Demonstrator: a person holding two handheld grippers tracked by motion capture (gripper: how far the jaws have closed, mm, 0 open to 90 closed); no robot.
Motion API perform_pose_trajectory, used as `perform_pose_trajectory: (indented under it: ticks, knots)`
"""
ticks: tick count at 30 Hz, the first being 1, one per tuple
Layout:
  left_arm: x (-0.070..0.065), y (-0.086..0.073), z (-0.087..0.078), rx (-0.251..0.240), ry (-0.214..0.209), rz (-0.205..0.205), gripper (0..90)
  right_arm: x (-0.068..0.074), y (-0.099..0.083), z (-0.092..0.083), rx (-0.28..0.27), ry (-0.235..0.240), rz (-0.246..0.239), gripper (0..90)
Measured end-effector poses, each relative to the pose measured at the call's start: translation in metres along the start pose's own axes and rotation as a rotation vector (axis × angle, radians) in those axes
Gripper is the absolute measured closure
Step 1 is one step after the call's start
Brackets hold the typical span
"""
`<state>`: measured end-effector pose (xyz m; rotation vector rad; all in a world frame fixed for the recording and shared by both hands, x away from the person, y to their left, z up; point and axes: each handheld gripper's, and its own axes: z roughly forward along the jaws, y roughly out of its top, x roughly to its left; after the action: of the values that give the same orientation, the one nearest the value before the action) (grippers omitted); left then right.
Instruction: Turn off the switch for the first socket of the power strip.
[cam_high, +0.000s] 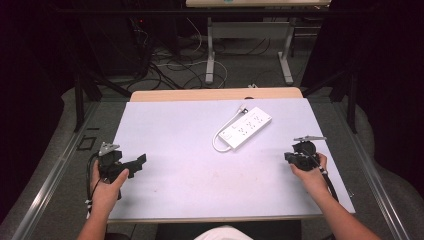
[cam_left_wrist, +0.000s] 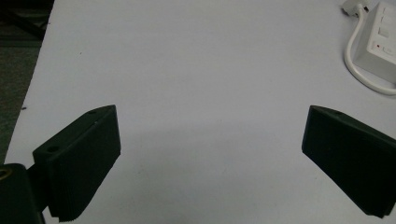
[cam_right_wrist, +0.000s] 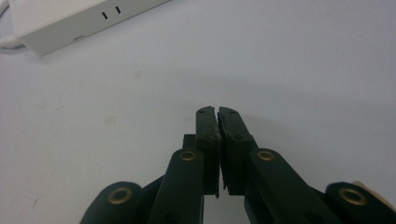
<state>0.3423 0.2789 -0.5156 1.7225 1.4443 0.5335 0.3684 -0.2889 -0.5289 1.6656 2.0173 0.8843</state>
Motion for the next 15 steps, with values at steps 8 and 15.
perform_pose_trajectory:
  ticks: [8, 15]
  knots:
    - [-0.001, 0.0, 0.0, -0.004, -0.001, 0.0, 4.3, -0.002, -0.017, -0.01, -0.011, 0.012, 0.017, 87.4]
    - [-0.001, 0.0, 0.0, -0.001, -0.001, 0.0, 4.4, -0.004, -0.024, -0.016, -0.018, 0.008, 0.019, 87.4]
